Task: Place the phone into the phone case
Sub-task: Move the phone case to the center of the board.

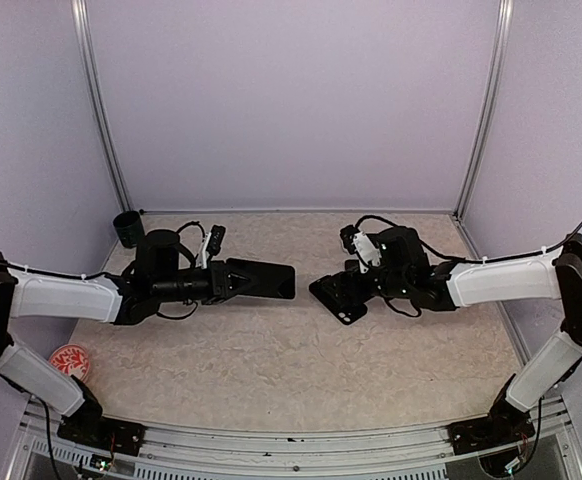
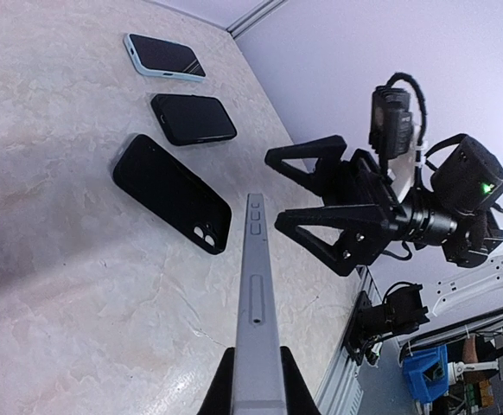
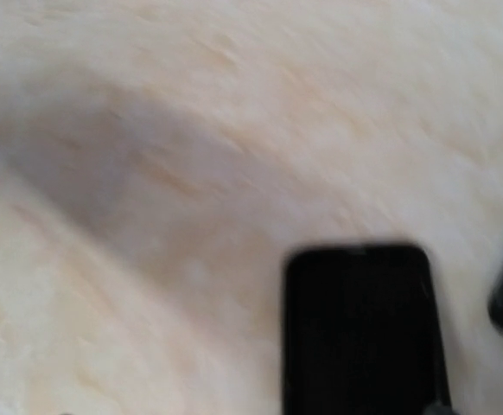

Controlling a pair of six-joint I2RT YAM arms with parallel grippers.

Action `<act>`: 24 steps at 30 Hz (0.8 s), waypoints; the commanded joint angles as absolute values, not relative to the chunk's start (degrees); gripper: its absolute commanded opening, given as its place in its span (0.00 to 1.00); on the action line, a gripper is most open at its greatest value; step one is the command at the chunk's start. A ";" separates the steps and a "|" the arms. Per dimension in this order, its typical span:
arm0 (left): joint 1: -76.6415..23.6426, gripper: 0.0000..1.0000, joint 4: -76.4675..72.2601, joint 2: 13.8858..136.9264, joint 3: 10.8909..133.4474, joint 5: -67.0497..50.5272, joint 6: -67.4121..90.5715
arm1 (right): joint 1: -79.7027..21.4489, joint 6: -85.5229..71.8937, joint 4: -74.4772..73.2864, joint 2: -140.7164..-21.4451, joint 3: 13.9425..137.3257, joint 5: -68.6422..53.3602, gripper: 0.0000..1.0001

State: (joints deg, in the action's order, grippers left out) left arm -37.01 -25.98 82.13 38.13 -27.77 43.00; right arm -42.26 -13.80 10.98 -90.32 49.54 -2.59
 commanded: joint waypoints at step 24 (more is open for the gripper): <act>-35.95 0.00 -33.76 76.92 36.12 -26.97 42.05 | -38.18 -32.87 10.91 -94.84 39.94 3.14 0.53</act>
State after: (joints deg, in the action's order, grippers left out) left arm -36.34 -28.91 79.40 36.16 -26.55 43.18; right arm -39.66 -31.48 8.99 -92.90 40.47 4.12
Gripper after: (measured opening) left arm 0.067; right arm 0.546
